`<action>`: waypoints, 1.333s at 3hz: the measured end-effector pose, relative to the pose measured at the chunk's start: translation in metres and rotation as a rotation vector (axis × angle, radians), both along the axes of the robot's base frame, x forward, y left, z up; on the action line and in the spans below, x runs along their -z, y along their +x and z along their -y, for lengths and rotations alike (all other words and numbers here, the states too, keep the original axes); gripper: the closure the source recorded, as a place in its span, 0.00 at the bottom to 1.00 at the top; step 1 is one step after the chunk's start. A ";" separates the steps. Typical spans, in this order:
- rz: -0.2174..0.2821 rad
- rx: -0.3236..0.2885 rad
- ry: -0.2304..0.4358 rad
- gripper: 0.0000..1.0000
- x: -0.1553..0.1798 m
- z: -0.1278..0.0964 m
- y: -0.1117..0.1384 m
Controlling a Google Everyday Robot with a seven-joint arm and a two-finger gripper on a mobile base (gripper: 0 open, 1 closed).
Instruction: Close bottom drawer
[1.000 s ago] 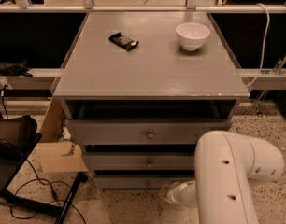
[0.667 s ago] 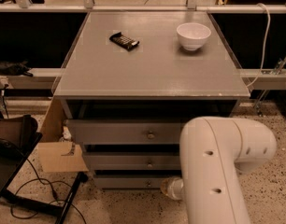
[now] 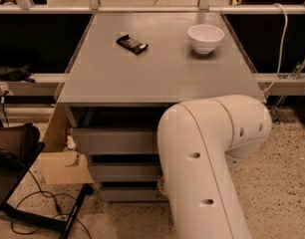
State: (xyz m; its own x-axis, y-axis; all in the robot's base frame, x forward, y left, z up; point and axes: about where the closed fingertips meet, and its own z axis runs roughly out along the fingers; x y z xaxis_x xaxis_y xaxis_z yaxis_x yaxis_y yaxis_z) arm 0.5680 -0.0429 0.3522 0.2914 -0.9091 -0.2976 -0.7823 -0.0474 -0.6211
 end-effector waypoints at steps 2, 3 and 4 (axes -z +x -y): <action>-0.015 0.005 -0.006 1.00 0.000 0.008 -0.009; -0.093 -0.001 -0.032 1.00 0.008 0.028 -0.034; -0.223 0.022 -0.082 1.00 0.002 0.072 -0.110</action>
Offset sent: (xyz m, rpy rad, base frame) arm 0.0068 -0.0024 -0.0061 -0.0325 0.0255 0.0181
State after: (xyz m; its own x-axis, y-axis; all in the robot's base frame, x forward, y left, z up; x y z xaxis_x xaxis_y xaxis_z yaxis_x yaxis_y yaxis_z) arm 0.4581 -0.1149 0.3500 0.2062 -0.9385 -0.2768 -0.9012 -0.0719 -0.4275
